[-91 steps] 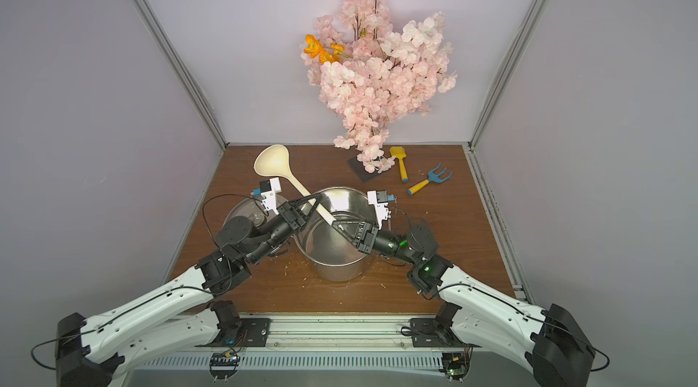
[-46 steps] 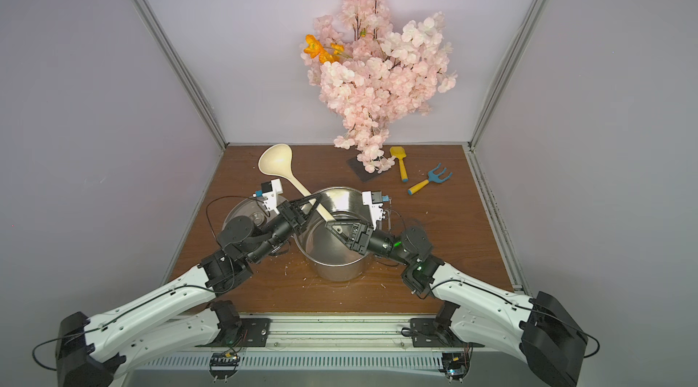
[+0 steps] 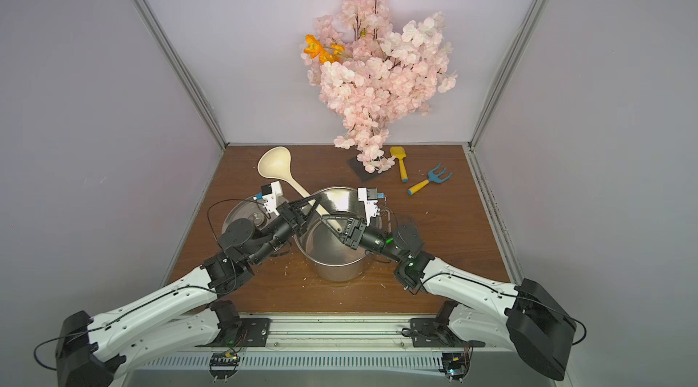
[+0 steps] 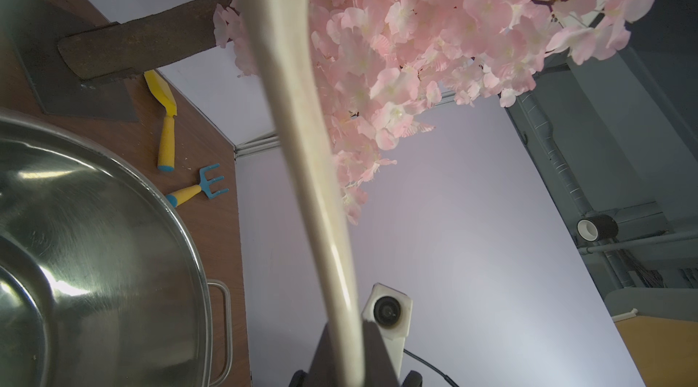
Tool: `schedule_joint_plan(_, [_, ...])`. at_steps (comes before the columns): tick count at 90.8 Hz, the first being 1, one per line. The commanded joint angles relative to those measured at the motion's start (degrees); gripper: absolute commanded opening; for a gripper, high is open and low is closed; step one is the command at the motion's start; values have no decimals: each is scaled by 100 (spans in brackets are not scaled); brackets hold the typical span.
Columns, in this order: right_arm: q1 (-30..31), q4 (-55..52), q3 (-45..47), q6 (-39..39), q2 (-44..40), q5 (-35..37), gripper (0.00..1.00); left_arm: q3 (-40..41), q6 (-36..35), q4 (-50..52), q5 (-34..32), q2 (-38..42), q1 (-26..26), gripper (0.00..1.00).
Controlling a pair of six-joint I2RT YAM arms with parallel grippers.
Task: Stir the soup with a spoon
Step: Adjust the spoon.
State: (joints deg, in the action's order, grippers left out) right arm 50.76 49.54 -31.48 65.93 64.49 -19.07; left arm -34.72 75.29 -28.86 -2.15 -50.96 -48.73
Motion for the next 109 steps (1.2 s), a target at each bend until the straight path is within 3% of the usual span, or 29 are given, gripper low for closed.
schedule_joint_plan(1, [39,259,-342,-194,16,127,25,96,-68,48,37,-37,64,1])
schedule_joint_plan(48, [27,193,-434,-199,239,257,10,161,14,90,55,-103,51,1])
schedule_joint_plan(57, [-14,197,-360,-164,189,228,0,33,-60,510,-13,-79,49,14])
schedule_joint_plan(70, [-119,-147,-229,-196,-107,254,0,-201,-335,1258,-228,42,64,34])
schedule_joint_plan(82, [-297,-1207,-254,-401,-638,306,0,-708,-815,2323,-317,73,75,64])
schedule_joint_plan(97, [-599,-3725,-918,-1089,-1317,359,0,-1218,-1340,3551,-163,215,211,74])
schedule_joint_plan(109, [-875,-5784,-1719,-1823,-1513,149,0,-1721,-1885,5038,161,347,804,76])
